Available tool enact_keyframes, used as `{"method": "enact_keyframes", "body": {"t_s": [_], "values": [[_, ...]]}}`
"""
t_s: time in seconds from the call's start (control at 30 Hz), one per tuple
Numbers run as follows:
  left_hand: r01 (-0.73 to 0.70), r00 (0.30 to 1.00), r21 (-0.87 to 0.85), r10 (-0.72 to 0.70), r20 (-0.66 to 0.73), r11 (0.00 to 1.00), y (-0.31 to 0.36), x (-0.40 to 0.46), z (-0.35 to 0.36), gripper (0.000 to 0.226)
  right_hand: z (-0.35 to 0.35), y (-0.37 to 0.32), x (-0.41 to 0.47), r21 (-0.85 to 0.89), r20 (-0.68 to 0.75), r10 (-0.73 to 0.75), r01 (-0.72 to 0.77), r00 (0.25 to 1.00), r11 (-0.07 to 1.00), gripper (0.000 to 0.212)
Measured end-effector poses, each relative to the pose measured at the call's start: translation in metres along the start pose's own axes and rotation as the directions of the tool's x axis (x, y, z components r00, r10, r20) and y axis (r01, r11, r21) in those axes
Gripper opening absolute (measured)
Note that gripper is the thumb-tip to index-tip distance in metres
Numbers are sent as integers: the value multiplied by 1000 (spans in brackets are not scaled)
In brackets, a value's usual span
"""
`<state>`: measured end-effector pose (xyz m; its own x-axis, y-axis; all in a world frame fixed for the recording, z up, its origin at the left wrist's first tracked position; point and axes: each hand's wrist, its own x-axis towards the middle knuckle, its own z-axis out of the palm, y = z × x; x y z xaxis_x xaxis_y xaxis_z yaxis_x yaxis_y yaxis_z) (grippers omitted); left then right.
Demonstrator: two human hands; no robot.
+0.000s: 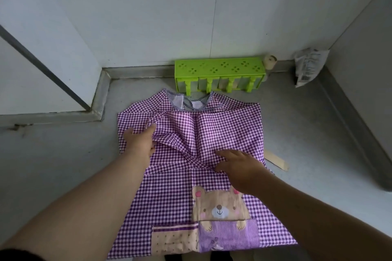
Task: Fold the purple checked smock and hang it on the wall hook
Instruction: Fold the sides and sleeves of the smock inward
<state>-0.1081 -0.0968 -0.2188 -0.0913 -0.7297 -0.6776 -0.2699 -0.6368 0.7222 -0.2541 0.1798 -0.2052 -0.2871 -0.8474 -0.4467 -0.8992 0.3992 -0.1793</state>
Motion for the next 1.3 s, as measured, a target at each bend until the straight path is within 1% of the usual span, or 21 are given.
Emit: {"method": "enact_keyframes", "body": {"t_s": [0.1,0.13,0.2,0.27,0.33,0.4,0.5,0.53,0.57,0.63,0.67,0.7,0.73,0.77,0.8,0.83,0.9,0.97,1.1,1.2,1.3], "values": [[-51,991,103,38,128,993,-8,-8,9,48,2,2,2,-2,20,11,-10,1000,1000,57],[-83,988,117,66,141,990,-9,-7,8,41,2,3,2,0,24,15,-15,1000,1000,60],[-153,982,69,144,121,986,-1,-6,0,38,3,3,3,20,-8,35,-35,999,999,62],[-221,974,63,216,75,973,9,-2,-15,36,0,6,5,49,-34,86,-84,996,995,54],[-268,962,207,273,6,941,19,4,-38,30,-6,9,11,46,-17,127,-126,992,991,49],[-235,963,411,269,-25,881,21,13,-63,36,-9,9,16,72,-1,187,-186,982,980,54],[-154,970,567,232,-68,809,15,30,-90,44,-12,8,23,241,-30,320,-304,947,922,53],[-126,978,634,203,-51,763,13,33,-98,42,-12,7,28,278,-40,353,-329,935,903,52],[-114,983,700,184,-26,705,10,35,-104,41,-11,5,32,260,-54,362,-337,930,905,48],[-179,962,827,270,35,532,4,35,-109,46,-7,6,35,153,-65,358,-345,932,926,39],[-244,935,871,342,95,426,2,31,-113,53,-7,4,37,126,-56,354,-345,934,930,43],[-347,880,892,429,202,291,-1,26,-115,61,-7,3,37,121,-39,353,-347,935,930,52],[-476,782,873,505,365,106,-5,22,-116,65,-8,2,36,118,-32,353,-347,935,930,61],[-577,676,811,505,538,-92,-6,15,-114,66,-8,1,36,109,-31,343,-338,939,935,67],[-632,610,736,431,665,-242,-7,10,-112,64,-9,0,36,75,-24,329,-327,944,942,72],[-662,591,676,329,736,-324,-7,4,-107,65,-10,1,36,47,-16,318,-317,948,947,76],[-650,666,668,151,730,-361,-12,2,-103,74,-11,0,36,1,13,305,-305,952,952,84],[-608,720,681,77,689,-408,-17,1,-101,84,-10,0,35,5,41,310,-310,950,951,89],[-548,764,679,38,644,-488,-27,3,-97,95,-8,-2,31,28,112,308,-313,945,949,89],[-545,758,673,48,650,-501,-31,4,-96,84,-5,0,30,28,144,296,-303,944,953,88],[-539,767,684,50,640,-492,-29,9,-93,75,-5,7,36,22,134,273,-278,953,960,88]]}}
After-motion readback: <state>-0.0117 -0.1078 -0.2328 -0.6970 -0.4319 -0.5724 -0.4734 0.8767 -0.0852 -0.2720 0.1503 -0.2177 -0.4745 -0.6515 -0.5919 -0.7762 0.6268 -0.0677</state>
